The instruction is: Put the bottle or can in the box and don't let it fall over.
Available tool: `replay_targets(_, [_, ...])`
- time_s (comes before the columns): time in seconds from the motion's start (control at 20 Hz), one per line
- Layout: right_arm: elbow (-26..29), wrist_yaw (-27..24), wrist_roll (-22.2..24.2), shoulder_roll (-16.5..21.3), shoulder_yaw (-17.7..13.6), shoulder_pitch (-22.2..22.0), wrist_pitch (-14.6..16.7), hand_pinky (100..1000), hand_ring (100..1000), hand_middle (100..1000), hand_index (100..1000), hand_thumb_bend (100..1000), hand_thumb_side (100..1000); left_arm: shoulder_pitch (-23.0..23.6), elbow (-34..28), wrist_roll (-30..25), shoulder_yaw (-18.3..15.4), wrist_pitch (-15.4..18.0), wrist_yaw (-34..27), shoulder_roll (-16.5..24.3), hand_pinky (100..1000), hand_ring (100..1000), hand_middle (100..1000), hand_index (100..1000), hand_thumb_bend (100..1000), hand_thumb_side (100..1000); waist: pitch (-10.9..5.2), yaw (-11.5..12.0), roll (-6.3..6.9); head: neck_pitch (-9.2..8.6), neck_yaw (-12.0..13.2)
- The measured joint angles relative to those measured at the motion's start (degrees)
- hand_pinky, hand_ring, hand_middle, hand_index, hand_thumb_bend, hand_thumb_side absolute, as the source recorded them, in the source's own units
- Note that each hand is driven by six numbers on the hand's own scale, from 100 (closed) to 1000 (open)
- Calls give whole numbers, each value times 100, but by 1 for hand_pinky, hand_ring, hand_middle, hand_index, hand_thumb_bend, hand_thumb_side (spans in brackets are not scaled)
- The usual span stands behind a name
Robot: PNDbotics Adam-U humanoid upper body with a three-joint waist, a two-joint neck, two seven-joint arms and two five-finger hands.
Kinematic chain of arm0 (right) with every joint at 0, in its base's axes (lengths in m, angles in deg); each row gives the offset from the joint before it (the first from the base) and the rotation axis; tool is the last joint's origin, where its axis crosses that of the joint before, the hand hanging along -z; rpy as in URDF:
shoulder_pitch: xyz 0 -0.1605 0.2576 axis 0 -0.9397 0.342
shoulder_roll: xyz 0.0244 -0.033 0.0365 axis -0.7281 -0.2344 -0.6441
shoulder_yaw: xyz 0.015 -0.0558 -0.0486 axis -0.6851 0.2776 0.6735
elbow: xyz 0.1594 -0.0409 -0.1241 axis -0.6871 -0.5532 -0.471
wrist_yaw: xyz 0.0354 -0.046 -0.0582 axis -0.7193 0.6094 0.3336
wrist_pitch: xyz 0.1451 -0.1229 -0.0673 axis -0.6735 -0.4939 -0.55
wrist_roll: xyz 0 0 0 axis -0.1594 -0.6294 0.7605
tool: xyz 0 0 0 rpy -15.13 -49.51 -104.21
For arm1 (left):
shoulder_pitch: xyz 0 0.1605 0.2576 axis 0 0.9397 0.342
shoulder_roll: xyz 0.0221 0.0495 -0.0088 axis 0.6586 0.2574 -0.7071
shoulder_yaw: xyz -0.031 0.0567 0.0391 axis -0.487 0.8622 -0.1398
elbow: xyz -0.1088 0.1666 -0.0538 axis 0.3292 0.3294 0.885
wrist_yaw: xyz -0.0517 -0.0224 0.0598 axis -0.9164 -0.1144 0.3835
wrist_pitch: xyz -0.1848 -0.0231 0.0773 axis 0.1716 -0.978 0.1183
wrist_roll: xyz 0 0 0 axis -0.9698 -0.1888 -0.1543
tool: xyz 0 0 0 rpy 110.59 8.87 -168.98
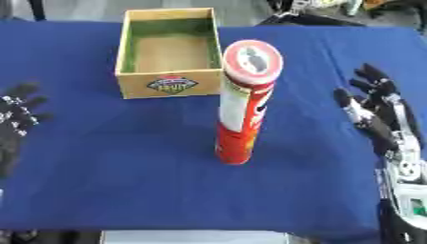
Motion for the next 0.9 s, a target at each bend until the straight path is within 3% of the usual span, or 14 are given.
replay_targets(0.9, [-60,5,191,4,99,60,-14,801,893,881,942,668,414,0,4,-12,0,-11,0,0,792,912,918,923,421,1000,-10,20,-2,0,-5])
